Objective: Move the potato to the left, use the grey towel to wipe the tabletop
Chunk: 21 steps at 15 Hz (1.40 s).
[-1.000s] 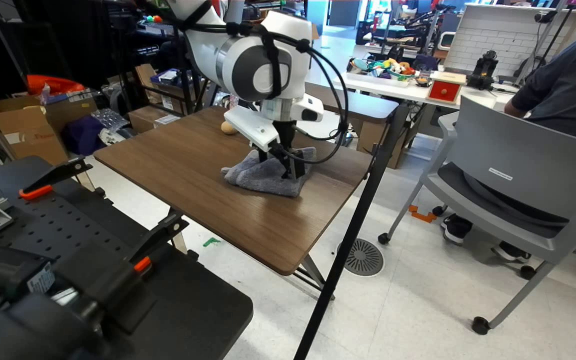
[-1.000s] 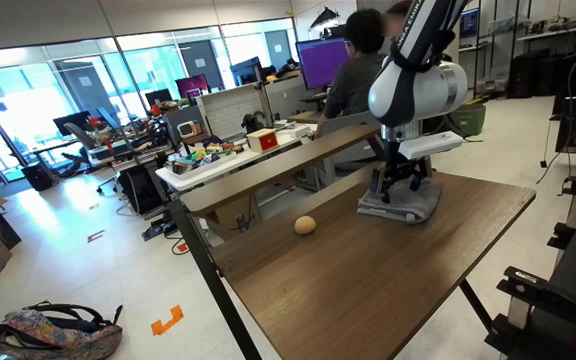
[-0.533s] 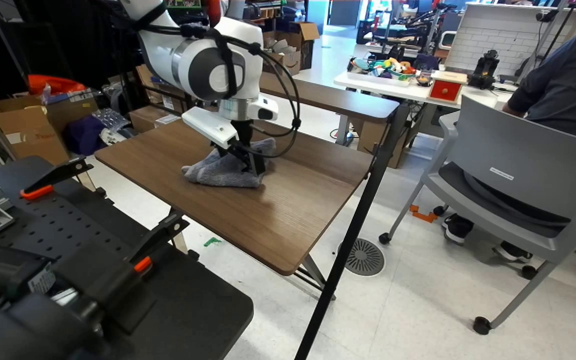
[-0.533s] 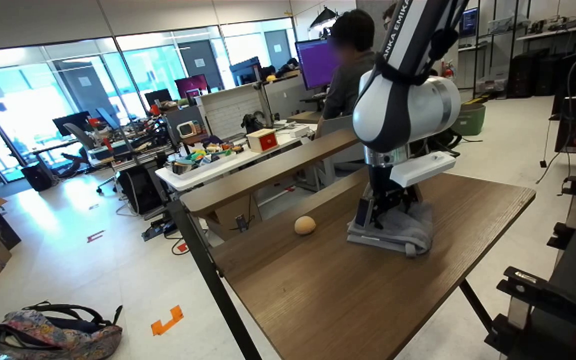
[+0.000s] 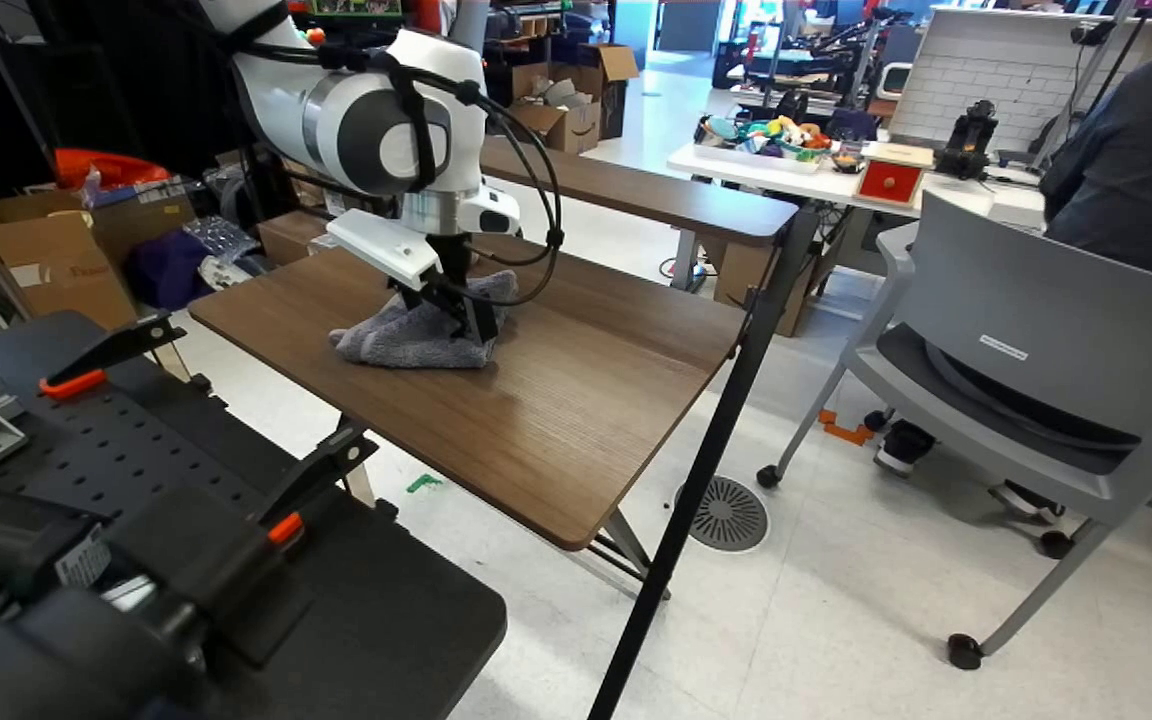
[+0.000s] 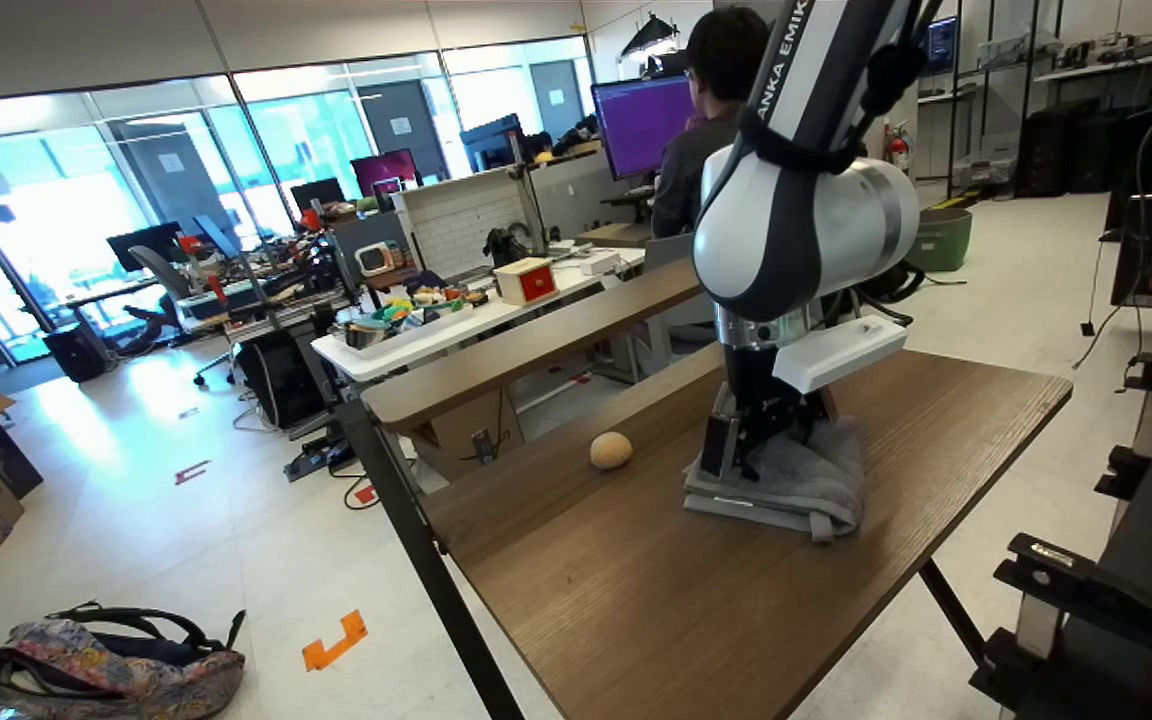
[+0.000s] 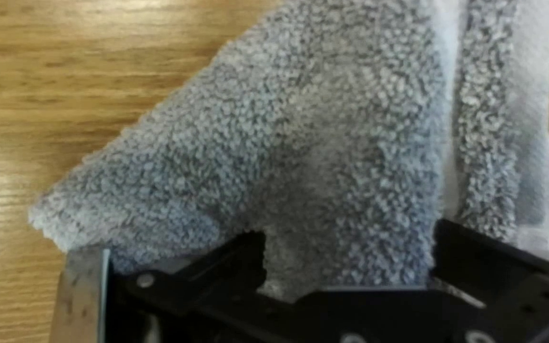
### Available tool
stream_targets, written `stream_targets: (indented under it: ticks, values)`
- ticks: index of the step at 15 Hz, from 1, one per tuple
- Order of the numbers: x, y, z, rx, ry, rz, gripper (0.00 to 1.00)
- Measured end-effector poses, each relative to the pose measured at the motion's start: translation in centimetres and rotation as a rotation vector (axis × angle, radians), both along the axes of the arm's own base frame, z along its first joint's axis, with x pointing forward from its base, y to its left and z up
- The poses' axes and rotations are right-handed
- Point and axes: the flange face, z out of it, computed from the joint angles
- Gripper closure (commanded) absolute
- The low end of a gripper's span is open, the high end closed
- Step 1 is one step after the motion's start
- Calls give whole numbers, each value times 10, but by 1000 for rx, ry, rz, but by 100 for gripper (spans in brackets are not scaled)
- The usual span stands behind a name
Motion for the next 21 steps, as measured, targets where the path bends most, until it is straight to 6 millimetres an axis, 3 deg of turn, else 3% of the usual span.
stream_targets:
  ticks: [4,8,10,16,21]
  values:
    - [3,3,9,15,-13,36,0]
    - [8,21,48,106,-60,83,0]
    - [8,26,57,134,-65,82,0]
    - [-18,22,30,138,-1,64,0]
    - [-26,28,22,155,20,58,0]
